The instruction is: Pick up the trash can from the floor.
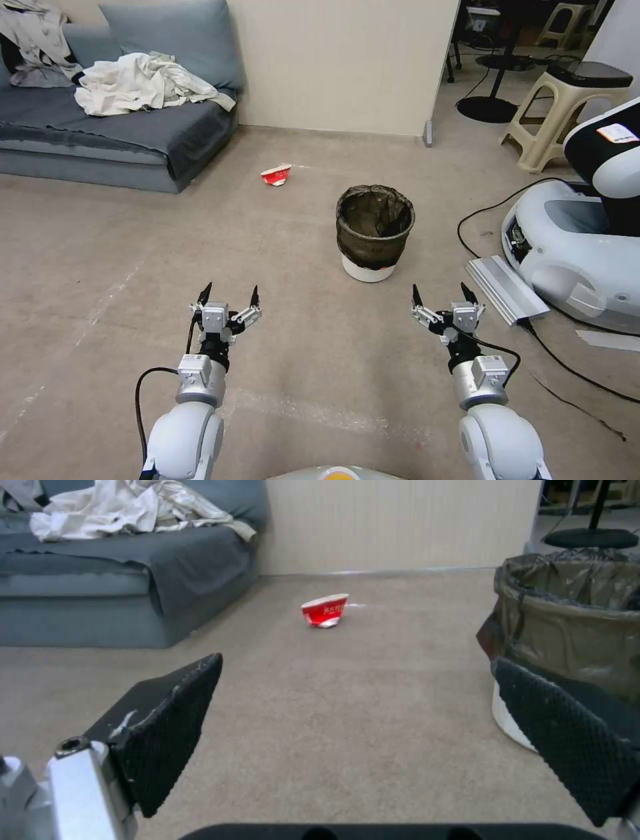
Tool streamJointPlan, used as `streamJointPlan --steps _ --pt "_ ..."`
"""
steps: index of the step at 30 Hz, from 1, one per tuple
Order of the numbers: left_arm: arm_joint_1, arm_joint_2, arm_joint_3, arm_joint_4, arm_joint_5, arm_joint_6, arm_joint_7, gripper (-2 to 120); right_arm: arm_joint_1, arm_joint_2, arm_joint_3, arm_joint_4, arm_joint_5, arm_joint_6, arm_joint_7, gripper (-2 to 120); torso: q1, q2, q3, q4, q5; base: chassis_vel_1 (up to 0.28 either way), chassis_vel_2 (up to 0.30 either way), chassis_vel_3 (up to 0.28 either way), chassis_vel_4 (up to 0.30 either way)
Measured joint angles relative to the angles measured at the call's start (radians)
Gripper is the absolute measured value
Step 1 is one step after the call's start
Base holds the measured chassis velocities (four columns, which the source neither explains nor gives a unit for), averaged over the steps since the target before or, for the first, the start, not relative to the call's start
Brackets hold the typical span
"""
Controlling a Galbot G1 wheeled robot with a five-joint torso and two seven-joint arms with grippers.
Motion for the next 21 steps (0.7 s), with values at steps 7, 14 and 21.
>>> streamJointPlan --steps 7,14,21 --pt "0.0 0.0 0.0 0.0 0.0 0.0 0.0 100 0.0 0.0 0.0 0.0 0.0 0.0 0.0 100 0.0 0.0 0.0 0.0 0.0 0.0 0.0 0.0 0.0" --pt "0.0 0.0 0.0 0.0 0.0 0.0 0.0 100 0.0 0.0 0.0 0.0 0.0 0.0 0.0 100 0.0 0.0 0.0 0.0 0.0 0.0 0.0 0.0 0.0" --pt "0.0 0.0 0.0 0.0 0.0 0.0 0.0 100 0.0 0.0 0.0 0.0 0.0 0.0 0.0 100 0.0 0.0 0.0 0.0 0.0 0.0 0.0 0.0 0.0"
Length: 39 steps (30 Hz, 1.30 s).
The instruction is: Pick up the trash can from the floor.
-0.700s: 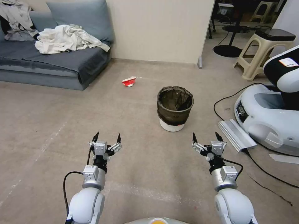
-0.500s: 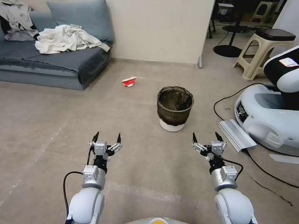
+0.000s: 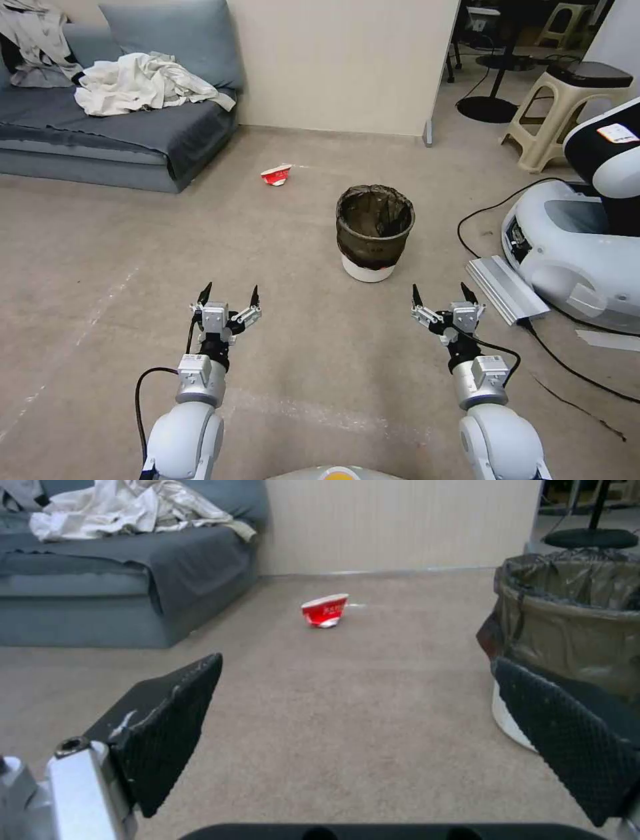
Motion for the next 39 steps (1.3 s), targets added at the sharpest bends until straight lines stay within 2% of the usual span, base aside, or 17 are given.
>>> streamJointPlan --steps 5,8,11,12,16,17,19,24,39 --pt "0.001 0.0 0.0 -0.004 -0.001 0.001 0.0 100 -0.001 0.0 0.001 0.001 0.001 -0.001 0.0 100 0.0 0.0 0.0 0.0001 0.0 0.0 0.0 0.0 0.0" --pt "0.012 -0.004 -0.004 -0.045 -0.018 0.03 0.0 100 -0.007 0.0 0.005 0.014 0.009 -0.008 0.001 100 0.0 0.0 0.0 0.0002 0.0001 0.0 0.0 0.0 0.0" --pt "0.044 -0.016 -0.016 -0.158 -0.066 0.114 0.0 100 -0.052 0.004 0.038 0.116 0.061 -0.063 0.022 100 0.0 0.0 0.0 0.0 0.0 0.0 0.0 0.0 0.0" --pt "0.044 -0.016 -0.016 -0.158 -0.066 0.114 0.0 100 -0.052 0.004 0.038 0.116 0.061 -0.063 0.022 100 0.0 0.0 0.0 0.0 0.0 0.0 0.0 0.0 0.0" --pt "0.086 -0.032 -0.032 -0.306 -0.129 0.224 0.0 100 -0.114 0.009 0.085 0.26 0.138 -0.144 0.054 100 0.0 0.0 0.0 0.0 0.0 0.0 0.0 0.0 0.0" --pt "0.086 -0.032 -0.032 -0.306 -0.129 0.224 0.0 100 -0.114 0.009 0.085 0.26 0.138 -0.144 0.054 100 0.0 0.0 0.0 0.0 0.0 0.0 0.0 0.0 0.0" --pt "0.108 -0.035 -0.042 -0.365 -0.152 0.254 0.001 100 -0.143 0.011 0.107 0.327 0.173 -0.181 0.069 100 0.0 0.0 0.0 0.0 -0.0001 0.0 0.0 0.0 0.0" --pt "0.136 -0.022 -0.06 -0.37 -0.156 0.218 -0.005 100 -0.184 0.005 0.131 0.368 0.234 -0.103 0.035 100 0.0 0.0 0.0 0.0 0.0 0.0 0.0 0.0 0.0" --pt "0.142 -0.031 -0.067 -0.352 -0.149 0.215 -0.003 100 -0.186 -0.003 0.13 0.361 0.242 -0.082 0.018 100 0.0 0.0 0.0 0.0001 0.0 0.0 0.0 0.0 0.0"
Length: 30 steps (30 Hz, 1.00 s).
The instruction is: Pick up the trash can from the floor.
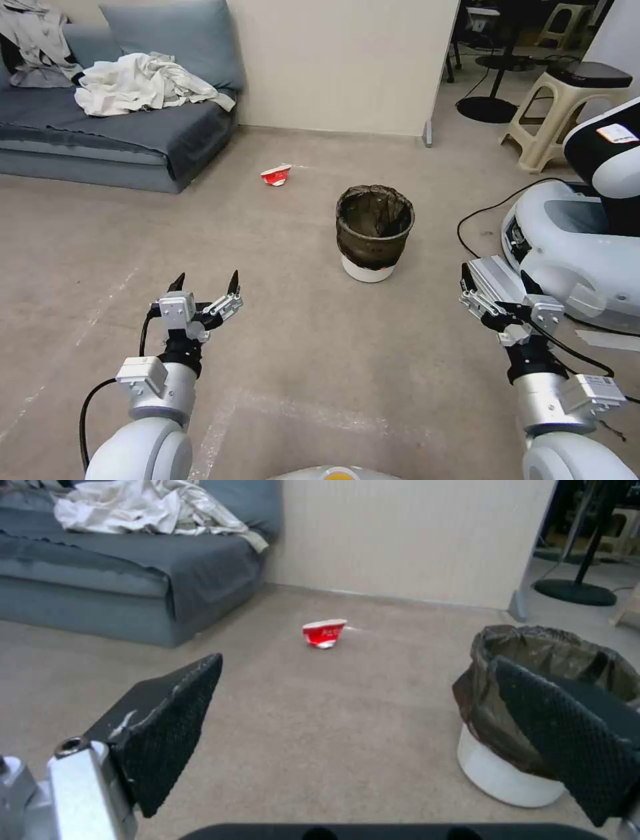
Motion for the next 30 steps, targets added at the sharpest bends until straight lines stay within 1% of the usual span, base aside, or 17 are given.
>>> streamJointPlan --steps 5,14,22,25,30 --pt "-0.003 -0.007 0.003 0.005 0.004 0.001 0.002 100 0.002 -0.005 0.002 -0.004 0.001 0.002 -0.001 100 0.0 0.0 0.0 -0.0001 0.0 -0.019 -0.011 -0.015 -0.019" --pt "-0.005 -0.01 0.002 0.008 0.007 0.002 0.002 100 0.004 -0.008 0.002 -0.01 0.003 0.009 -0.003 100 0.0 0.0 0.0 -0.0001 0.0 -0.07 -0.068 -0.062 -0.057" --pt "-0.004 -0.01 0.002 0.008 0.005 0.002 -0.002 100 0.006 -0.006 0.002 -0.019 0.003 0.038 -0.012 100 0.0 0.0 0.0 -0.0005 0.0001 -0.086 -0.069 -0.071 -0.07" --pt "-0.006 -0.008 0.002 0.011 0.003 0.002 -0.014 100 0.005 -0.004 0.002 -0.024 0.012 0.058 -0.019 100 0.0 0.0 0.0 0.0003 -0.0001 0.0 0.0 0.0 0.0" --pt "-0.008 -0.003 0.0 0.011 0.003 0.002 -0.015 100 0.005 -0.001 0.001 -0.025 0.027 0.07 -0.031 100 0.0 0.0 0.0 0.0001 -0.0001 0.0 0.0 0.0 0.0"
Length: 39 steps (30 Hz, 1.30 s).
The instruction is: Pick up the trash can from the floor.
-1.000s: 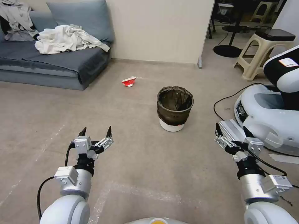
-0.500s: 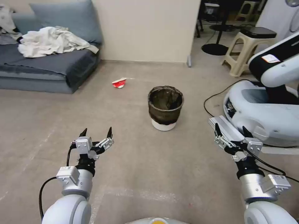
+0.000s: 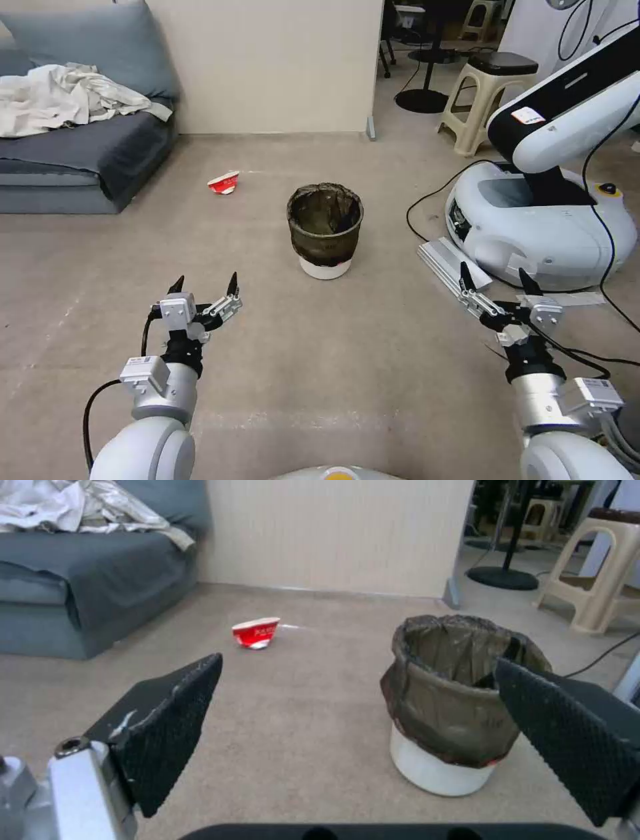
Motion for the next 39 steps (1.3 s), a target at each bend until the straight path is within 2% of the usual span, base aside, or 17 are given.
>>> streamJointPlan --steps 14,39 --pt "-0.004 0.01 -0.003 0.006 -0.005 0.0 0.0 100 0.001 0.009 -0.004 -0.008 0.004 0.013 -0.008 100 0.0 0.0 0.0 -0.0001 0.0 -0.02 0.015 0.021 -0.022" --pt "0.006 0.011 -0.003 -0.005 -0.006 -0.005 0.0 100 -0.015 0.013 0.001 0.007 0.001 0.025 -0.015 100 0.0 0.0 0.0 -0.0001 0.0001 -0.136 0.129 0.128 -0.137"
